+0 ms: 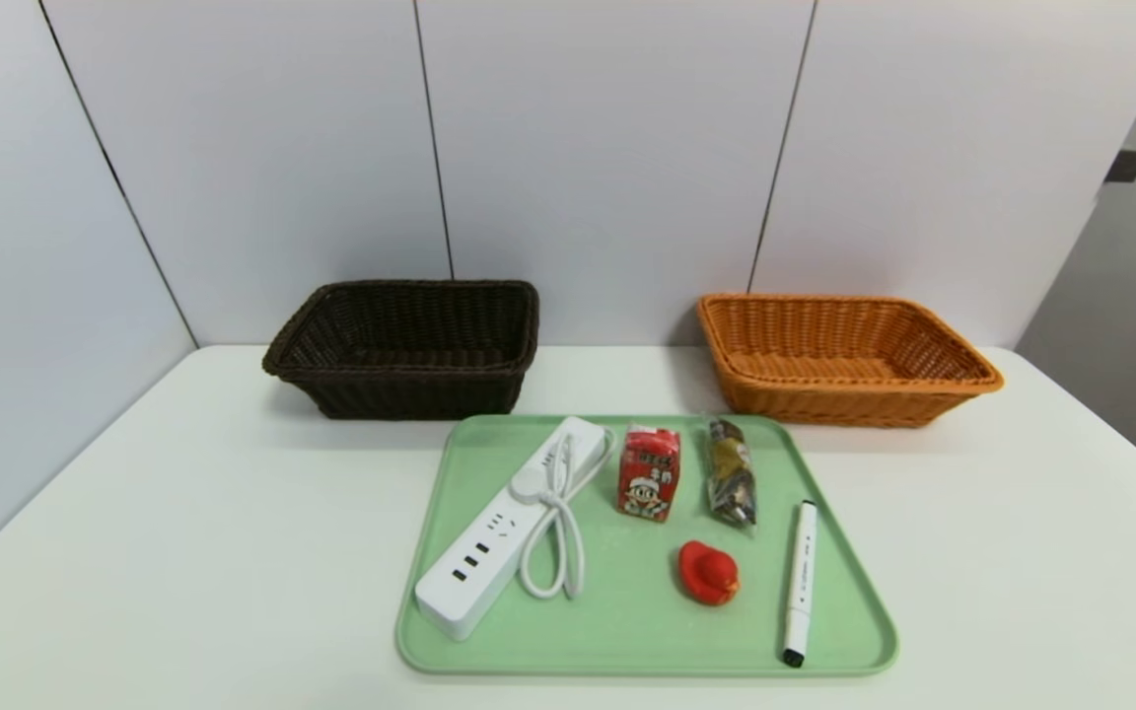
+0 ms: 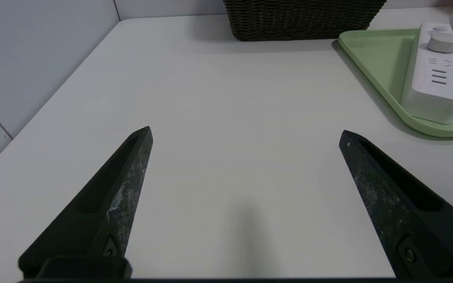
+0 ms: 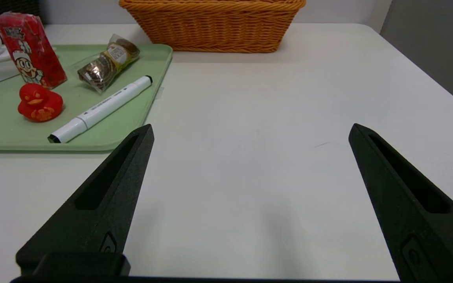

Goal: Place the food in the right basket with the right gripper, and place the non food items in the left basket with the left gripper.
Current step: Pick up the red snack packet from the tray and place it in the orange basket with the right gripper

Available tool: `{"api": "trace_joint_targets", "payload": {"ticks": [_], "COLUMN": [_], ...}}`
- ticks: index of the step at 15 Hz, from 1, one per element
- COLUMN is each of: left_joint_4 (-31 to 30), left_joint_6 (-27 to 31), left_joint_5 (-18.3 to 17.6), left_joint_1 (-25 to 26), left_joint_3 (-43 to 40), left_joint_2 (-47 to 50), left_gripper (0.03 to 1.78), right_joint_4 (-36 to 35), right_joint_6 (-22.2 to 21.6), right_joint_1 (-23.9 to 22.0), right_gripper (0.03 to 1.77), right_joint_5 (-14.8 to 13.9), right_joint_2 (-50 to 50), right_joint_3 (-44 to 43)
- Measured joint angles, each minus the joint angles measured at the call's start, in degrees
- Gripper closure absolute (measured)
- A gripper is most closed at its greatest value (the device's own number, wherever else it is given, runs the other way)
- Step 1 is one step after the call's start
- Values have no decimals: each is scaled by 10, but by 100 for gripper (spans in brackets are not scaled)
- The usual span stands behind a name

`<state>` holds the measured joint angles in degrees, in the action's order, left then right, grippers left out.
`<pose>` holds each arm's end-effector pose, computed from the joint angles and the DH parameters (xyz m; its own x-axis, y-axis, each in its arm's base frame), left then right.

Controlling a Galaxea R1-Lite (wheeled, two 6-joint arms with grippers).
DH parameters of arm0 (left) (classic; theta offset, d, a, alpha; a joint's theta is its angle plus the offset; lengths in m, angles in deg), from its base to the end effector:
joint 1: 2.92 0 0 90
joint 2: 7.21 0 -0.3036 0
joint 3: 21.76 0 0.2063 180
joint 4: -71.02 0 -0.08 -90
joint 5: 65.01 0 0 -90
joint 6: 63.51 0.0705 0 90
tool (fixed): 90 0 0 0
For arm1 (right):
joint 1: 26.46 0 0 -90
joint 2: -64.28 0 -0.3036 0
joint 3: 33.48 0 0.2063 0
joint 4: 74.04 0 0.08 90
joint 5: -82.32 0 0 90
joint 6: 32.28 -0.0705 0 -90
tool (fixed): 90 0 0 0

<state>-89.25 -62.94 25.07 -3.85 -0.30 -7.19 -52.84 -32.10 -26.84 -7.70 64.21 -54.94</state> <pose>0.0388 -0.0005 0.0800 0.9994 -0.0148 0.0305 0.0145 0.9998 0.0099 0.0388 -0.0003 0.0762 1.0000 -0.0070 0.0058 0.0070 1.0000 -0.0031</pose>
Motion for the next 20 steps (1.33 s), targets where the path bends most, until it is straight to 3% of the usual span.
{"api": "trace_joint_targets", "payload": {"ticks": [3, 6, 13, 14, 16, 20], "left_joint_4": [16, 77, 239, 270, 309, 318], "left_joint_6": [2, 0, -57, -61, -71, -123], "left_joint_5": [-3, -5, -57, -67, -85, -92], "left_joint_1": [0, 0, -2, -2, -9, -71], "left_joint_3": [22, 140, 524, 565, 623, 655], "left_joint_2": [-2, -56, -366, -405, -480, -571], "left_gripper": [12, 12, 12, 12, 12, 12], "right_joint_4": [1, 17, 80, 104, 168, 206], "right_joint_6": [23, 13, -123, -148, -208, -315], "right_joint_1": [0, 0, 8, 26, 104, 271], "right_gripper": [9, 9, 9, 9, 9, 9], "right_joint_5": [5, 25, 65, 65, 60, 31], "right_joint_2": [0, 35, 409, 460, 551, 680], "right_joint_3": [-3, -80, -511, -573, -670, -747]}}
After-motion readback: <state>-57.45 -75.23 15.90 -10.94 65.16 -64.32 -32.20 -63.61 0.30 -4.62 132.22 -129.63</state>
